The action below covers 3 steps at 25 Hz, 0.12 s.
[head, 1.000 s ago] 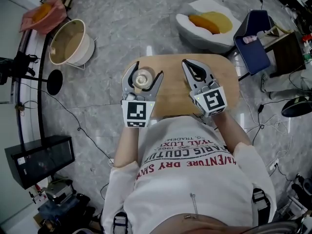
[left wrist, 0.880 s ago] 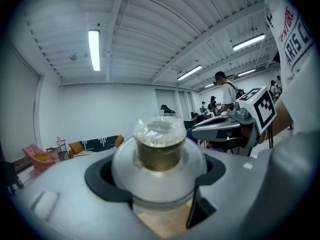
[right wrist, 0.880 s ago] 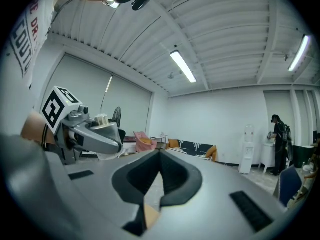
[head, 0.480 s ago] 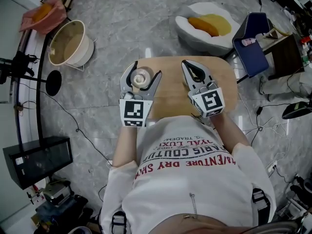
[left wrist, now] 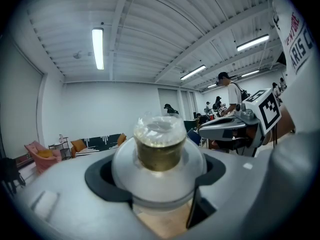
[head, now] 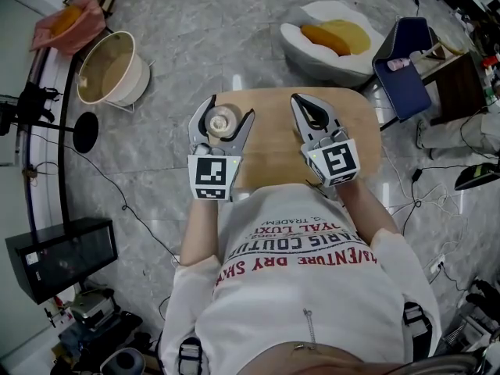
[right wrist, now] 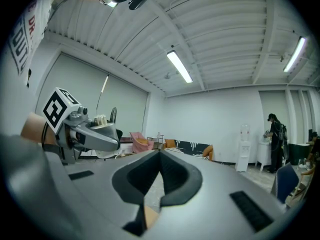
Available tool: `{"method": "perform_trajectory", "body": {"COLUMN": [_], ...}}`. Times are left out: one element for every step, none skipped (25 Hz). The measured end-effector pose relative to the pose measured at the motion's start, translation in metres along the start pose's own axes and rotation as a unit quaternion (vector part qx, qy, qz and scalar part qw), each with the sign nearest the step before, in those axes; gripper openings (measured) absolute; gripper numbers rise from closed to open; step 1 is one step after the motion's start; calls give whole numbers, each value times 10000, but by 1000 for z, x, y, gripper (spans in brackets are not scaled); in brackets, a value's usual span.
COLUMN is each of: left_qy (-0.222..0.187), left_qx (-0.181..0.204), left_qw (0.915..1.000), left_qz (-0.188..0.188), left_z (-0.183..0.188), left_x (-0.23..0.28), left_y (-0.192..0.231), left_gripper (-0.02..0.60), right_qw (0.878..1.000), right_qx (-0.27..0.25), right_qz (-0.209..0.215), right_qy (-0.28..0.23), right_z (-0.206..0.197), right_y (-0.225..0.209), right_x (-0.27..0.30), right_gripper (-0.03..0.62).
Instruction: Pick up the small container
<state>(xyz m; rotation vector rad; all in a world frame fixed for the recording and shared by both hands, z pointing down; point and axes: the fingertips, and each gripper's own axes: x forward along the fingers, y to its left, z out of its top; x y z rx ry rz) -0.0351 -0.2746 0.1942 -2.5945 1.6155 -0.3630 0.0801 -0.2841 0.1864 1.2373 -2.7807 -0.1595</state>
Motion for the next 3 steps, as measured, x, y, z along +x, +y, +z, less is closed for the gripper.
{"method": "perform_trajectory", "body": {"left_qy": [2,6,12], "left_qx": [8,17,27], "left_qw": [10000,10000,10000], "left_qz": [0,-4,-8], "left_z": [0,0,0], "left_x": [1,3,4], "left_y": [0,0,0], "left_gripper": [342,342,342], "right_qw": [10000,10000,10000], "right_qx": [-4,-11,-18], "right_qz": [-2,-3,-5], "right_qy": [-8,-14,-20], "right_z": [0,0,0], "right_y": [-1,-2,-3], "right_x": [0,1,1], "right_gripper": [-14,-12,-12]}}
